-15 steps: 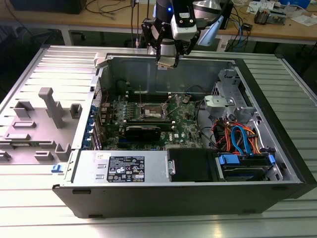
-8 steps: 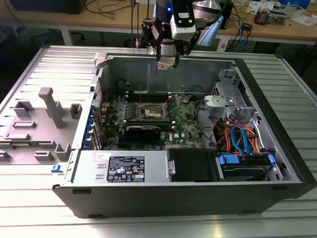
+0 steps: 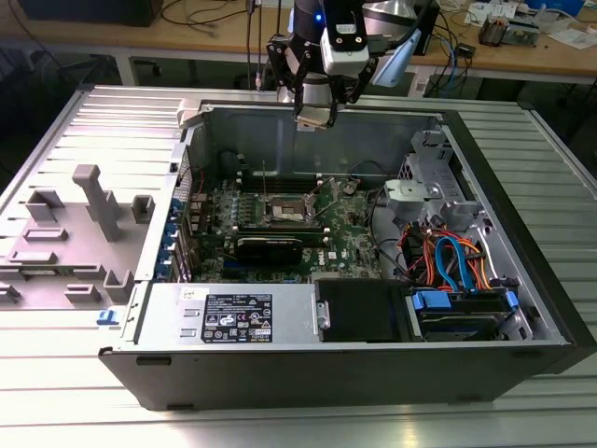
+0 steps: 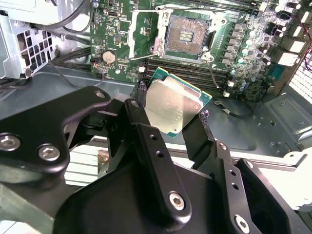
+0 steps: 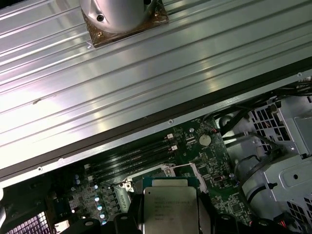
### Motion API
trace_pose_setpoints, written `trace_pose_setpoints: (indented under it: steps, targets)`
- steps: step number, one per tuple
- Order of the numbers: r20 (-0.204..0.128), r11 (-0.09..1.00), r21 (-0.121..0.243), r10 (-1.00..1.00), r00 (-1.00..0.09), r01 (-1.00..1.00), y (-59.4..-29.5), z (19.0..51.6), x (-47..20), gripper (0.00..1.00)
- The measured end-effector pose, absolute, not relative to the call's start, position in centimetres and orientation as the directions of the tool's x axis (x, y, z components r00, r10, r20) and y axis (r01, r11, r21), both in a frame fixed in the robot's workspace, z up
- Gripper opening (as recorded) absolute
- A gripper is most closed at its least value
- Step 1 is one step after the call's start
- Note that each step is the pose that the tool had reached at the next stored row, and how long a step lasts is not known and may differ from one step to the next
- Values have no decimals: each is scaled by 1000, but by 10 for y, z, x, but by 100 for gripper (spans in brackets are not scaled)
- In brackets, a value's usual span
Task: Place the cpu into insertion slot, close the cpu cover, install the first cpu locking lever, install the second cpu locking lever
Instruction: 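Place the cpu into insertion slot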
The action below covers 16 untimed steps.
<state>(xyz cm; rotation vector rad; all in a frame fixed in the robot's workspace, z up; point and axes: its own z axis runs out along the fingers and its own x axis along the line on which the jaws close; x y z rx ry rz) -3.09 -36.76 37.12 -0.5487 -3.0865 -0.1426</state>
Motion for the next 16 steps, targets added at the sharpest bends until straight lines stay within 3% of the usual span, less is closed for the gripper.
trace_pose_setpoints:
  steps: [16]
  targets:
    - [19, 906, 89, 413, -910, 413, -368, 371, -31, 55]
